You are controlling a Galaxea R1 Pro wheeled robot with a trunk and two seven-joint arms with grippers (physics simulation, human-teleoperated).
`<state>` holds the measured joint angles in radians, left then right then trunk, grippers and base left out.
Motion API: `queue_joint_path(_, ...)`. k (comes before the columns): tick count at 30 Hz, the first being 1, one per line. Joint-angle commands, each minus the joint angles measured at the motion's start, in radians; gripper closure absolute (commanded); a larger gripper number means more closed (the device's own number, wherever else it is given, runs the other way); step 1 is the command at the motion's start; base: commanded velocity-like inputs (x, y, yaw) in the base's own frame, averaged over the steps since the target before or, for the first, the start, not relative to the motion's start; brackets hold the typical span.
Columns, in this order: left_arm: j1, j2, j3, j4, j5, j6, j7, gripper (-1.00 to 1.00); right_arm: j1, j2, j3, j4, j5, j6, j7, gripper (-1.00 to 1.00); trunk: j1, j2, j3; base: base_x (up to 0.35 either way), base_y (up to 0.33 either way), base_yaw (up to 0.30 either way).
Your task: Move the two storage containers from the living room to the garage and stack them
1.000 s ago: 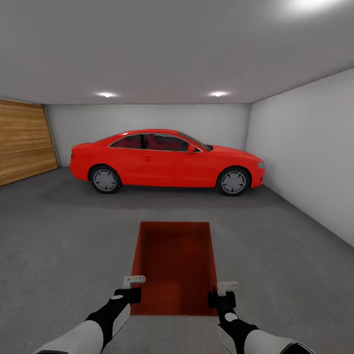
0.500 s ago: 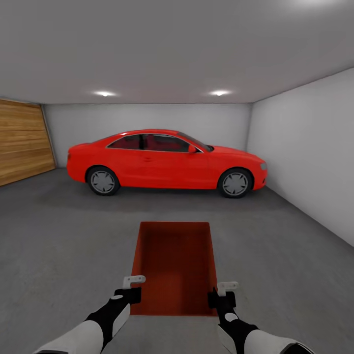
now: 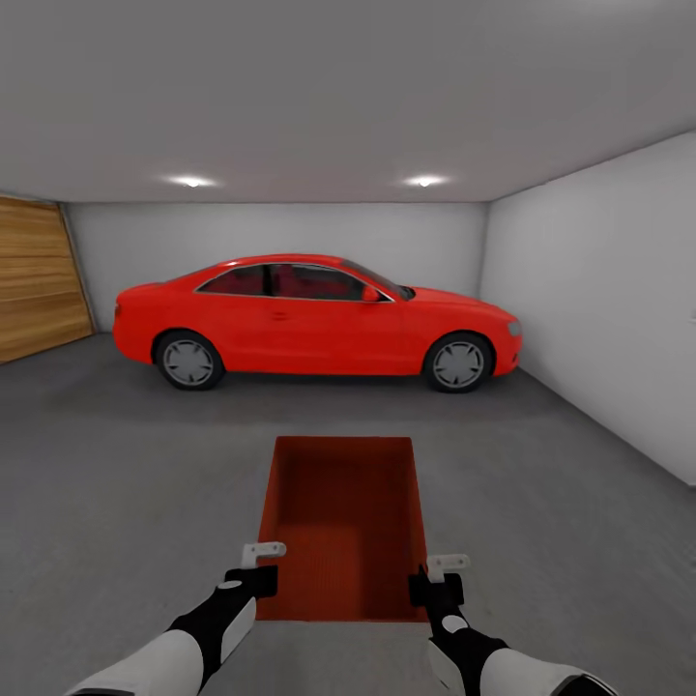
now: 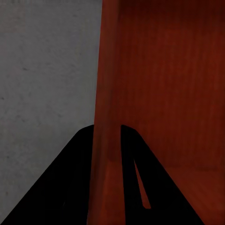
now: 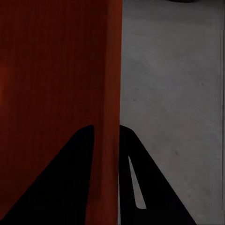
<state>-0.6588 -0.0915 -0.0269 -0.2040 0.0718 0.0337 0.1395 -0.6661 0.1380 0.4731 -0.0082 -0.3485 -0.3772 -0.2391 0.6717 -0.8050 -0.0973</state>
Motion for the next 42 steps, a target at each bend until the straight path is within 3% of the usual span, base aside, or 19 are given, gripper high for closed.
queue_joint_path(1, 0.000, 0.006, 0.024, -0.001, -0.004, 0.004, 0.009, 1.00, -0.001, 0.000, -0.033, -0.001, -0.006, -0.005, -0.005, 1.00, 0.001, -0.001, -0.002, 0.322, 0.000, -0.265)
queue_joint_path(42, 0.001, 0.006, 0.028, 0.002, 0.000, 0.005, 0.009, 1.00, -0.001, 0.000, -0.033, -0.001, -0.006, -0.005, -0.005, 1.00, 0.001, -0.001, -0.002, 0.322, 0.000, -0.278)
